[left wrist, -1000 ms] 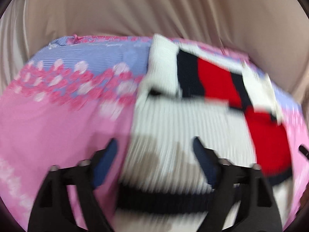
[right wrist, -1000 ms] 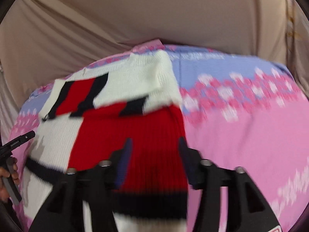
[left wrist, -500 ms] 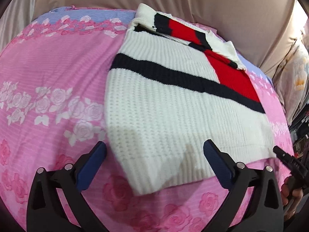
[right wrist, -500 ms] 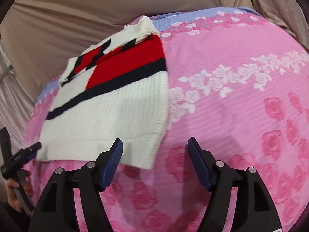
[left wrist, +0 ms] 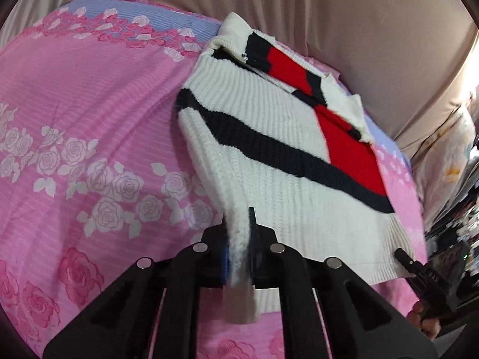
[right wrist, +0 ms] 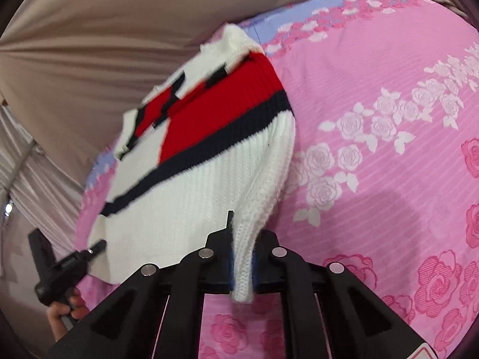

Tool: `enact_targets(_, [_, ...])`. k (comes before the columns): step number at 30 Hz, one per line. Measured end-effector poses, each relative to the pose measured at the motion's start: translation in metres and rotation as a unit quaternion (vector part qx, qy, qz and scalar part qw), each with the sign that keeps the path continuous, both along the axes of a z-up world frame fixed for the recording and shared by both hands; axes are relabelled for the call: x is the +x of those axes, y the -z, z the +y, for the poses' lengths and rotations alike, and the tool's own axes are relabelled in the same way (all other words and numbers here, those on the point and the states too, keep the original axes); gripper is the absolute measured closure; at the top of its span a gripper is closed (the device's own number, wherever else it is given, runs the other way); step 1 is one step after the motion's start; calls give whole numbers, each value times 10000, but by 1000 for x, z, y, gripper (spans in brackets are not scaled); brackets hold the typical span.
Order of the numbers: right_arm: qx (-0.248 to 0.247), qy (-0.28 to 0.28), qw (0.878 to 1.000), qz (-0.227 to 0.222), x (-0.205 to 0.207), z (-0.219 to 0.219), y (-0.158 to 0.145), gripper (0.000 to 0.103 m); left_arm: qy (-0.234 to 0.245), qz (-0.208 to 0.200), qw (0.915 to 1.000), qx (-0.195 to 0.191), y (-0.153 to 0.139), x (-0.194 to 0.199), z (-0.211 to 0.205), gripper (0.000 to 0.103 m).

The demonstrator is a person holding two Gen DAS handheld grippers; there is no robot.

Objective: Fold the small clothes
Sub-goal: 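Grasp the sweater hem with both grippers and lift it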

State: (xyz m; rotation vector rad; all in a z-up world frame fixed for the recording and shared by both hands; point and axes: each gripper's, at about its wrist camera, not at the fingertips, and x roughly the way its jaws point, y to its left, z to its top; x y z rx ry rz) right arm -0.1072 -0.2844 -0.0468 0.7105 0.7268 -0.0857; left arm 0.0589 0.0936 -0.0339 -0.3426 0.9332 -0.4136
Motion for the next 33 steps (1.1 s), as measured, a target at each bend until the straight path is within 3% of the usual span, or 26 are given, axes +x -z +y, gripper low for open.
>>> enact_targets(6, [-466,5,9974,-549,-46,8,-44,97,333,-243,9991,-37,-27,-40,18,96])
enact_targets(10, [-889,-148,9947,-504,-88,18,-55,97,675,-204,9975,103,-32,-85,29,96])
enact_targets(17, [-894,-169,9957,193,-166,27,-28,97,1025,490,9932,233,-6,-153,46,96])
enact_targets(22, [-608,-121,9967,516,-174,28,3,95,1007,524,9934,138,8,-153,37,93])
enact_targets(27, [-295,5,9981,539,-161,23,15,88,782,605,9949,-186,17,-151,35,43])
enact_targets(29, [-253,2,9984,502,-161,22,16,88,657,497,9964,-186,15,-153,34,29])
enact_targets(32, [-68,-46,9992,393,-161,20,17,84,607,425,9970,-238,15,-154,32,28])
enact_targets(33, [29,-80,9994,345,-161,20,18,84,617,395,9970,-260,15,-154,31,35])
